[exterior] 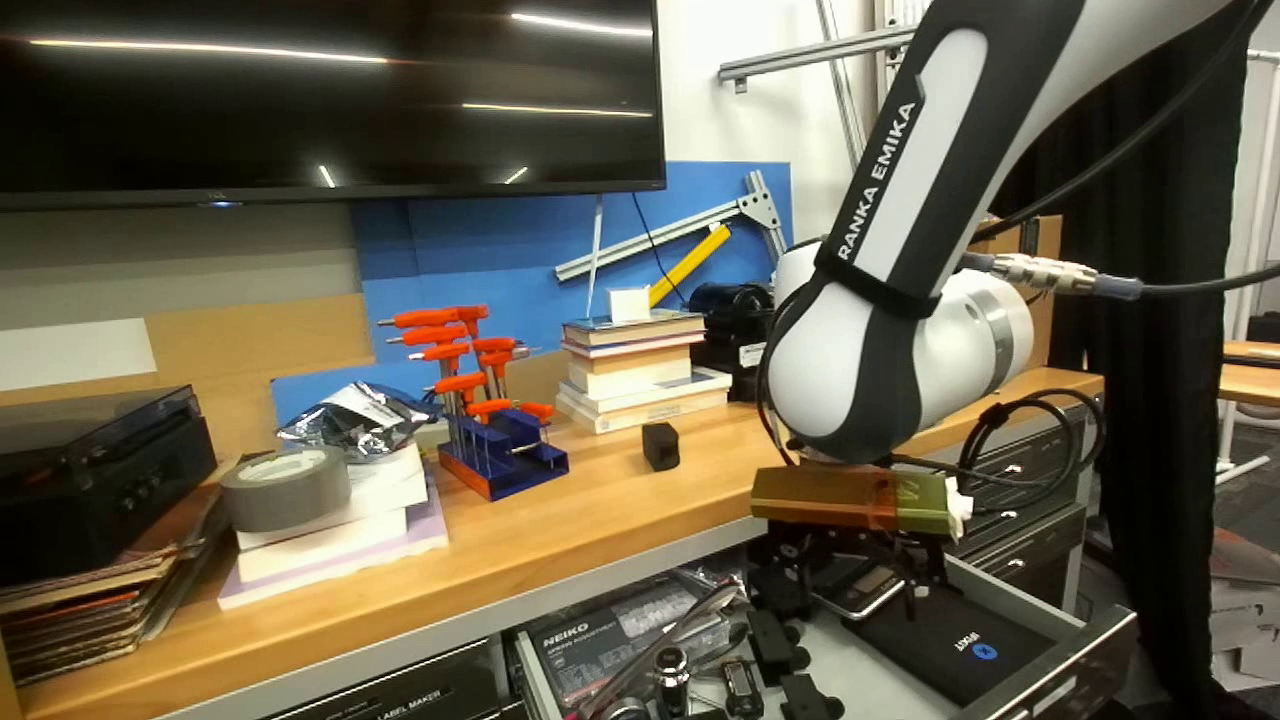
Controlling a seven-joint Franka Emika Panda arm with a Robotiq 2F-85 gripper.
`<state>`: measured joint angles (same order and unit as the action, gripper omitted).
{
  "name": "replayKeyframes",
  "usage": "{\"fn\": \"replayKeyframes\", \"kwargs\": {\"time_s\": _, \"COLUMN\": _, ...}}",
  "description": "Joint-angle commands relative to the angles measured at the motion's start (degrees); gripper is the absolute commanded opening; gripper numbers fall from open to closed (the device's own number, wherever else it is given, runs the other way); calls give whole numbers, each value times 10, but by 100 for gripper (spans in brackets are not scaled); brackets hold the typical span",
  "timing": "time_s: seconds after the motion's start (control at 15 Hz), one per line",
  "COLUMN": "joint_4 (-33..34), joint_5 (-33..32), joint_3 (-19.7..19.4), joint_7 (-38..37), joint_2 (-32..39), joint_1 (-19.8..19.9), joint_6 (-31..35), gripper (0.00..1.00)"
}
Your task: Open the middle topmost drawer and take out two black objects
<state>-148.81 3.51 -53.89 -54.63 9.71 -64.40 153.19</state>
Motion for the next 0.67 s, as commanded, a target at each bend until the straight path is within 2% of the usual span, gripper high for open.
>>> {"fn": "replayKeyframes", "kwargs": {"time_s": 0.0, "joint_4": -9, "joint_5": 19, "joint_3": 144, "joint_7": 98, "joint_2": -41, "joint_1": 128, "joint_6": 22, "gripper": 100}}
{"fn": "replayKeyframes", "kwargs": {"time_s": 0.4, "joint_4": -10, "joint_5": 97, "joint_3": 420, "joint_7": 290, "joint_2": -29, "joint_1": 360, "joint_6": 18, "gripper": 100}}
{"fn": "replayKeyframes", "kwargs": {"time_s": 0.6, "joint_4": 6, "joint_5": 159, "joint_3": 533, "joint_7": 408, "joint_2": 0, "joint_1": 454, "joint_6": 9, "gripper": 100}}
